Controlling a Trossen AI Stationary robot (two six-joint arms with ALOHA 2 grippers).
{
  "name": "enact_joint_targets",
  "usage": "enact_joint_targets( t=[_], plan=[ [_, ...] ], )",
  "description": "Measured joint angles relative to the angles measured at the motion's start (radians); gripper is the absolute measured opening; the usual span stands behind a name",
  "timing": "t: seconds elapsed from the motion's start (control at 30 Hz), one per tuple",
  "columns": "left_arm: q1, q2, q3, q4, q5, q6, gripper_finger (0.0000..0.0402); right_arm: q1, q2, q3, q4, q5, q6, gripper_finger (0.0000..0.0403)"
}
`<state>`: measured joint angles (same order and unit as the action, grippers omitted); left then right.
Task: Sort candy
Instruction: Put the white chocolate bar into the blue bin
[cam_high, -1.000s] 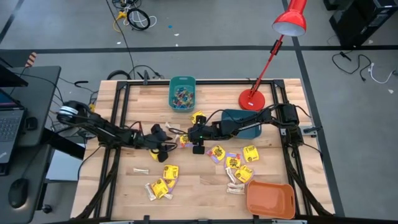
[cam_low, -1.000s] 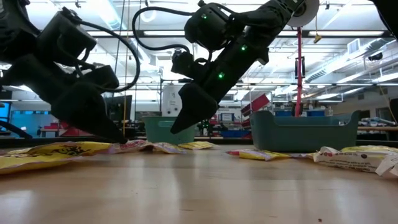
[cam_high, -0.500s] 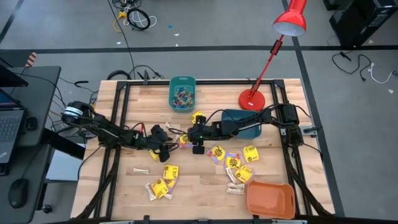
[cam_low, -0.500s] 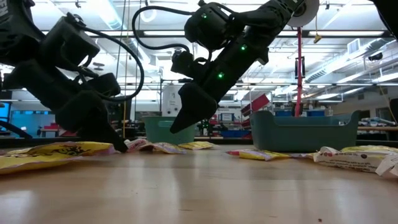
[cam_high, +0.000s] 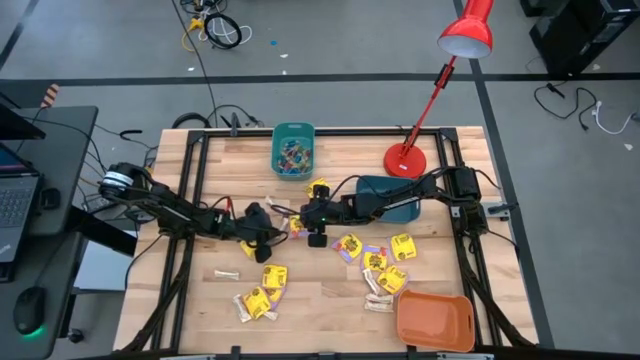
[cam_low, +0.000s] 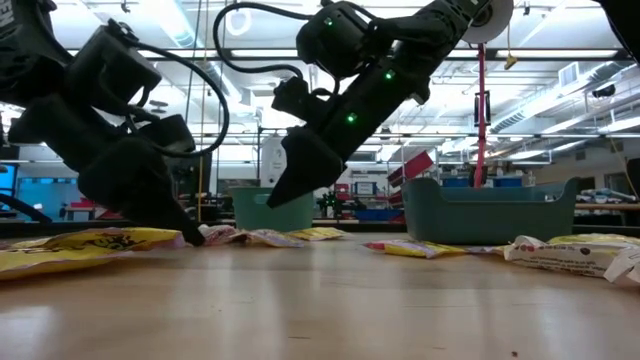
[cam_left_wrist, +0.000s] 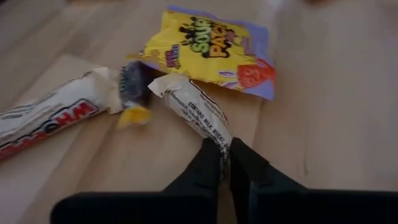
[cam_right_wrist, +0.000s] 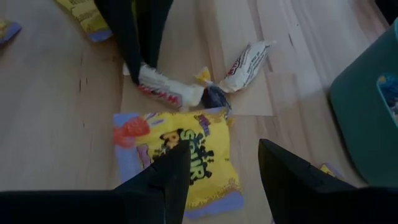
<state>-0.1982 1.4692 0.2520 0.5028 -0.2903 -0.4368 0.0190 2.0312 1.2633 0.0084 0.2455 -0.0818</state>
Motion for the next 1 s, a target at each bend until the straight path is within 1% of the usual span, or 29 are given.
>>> enact_joint_targets(
  t=[0.13,0.27,0.4,0.53,0.6,0.73,0.87,1.0],
  plan=[
    [-0.001,0.002,-0.002,0.037,0.055,0.096,0.0016,0.000,0.000,0.000,0.006,0.000,-0.002,0.0174],
    [-0.001,0.002,-0.002,0.067,0.049,0.171,0.0016,0.000,-0.007,0.000,0.009,0.000,-0.024,0.0174],
    [-0.001,0.002,-0.002,0.114,0.043,0.205,0.0016,0.001,-0.044,0.000,0.016,-0.001,-0.053,0.0174],
    [0.000,-0.013,-0.002,0.142,0.044,0.208,0.0016,0.009,-0.085,0.000,0.015,-0.033,-0.159,0.0174],
    [0.000,-0.032,-0.002,0.141,0.043,0.209,0.0016,0.019,-0.101,0.000,0.012,-0.054,-0.243,0.0174],
    [0.001,-0.079,-0.002,0.179,0.044,0.226,0.0015,0.041,-0.108,0.004,0.014,-0.036,-0.435,0.0174],
    [0.010,-0.113,-0.002,0.283,0.101,0.226,0.0015,0.068,-0.107,0.006,0.016,-0.029,-0.502,0.0174],
    [0.018,-0.122,0.008,0.303,0.143,0.220,0.0015,0.092,-0.114,0.007,0.020,-0.016,-0.530,0.0174]
  ],
)
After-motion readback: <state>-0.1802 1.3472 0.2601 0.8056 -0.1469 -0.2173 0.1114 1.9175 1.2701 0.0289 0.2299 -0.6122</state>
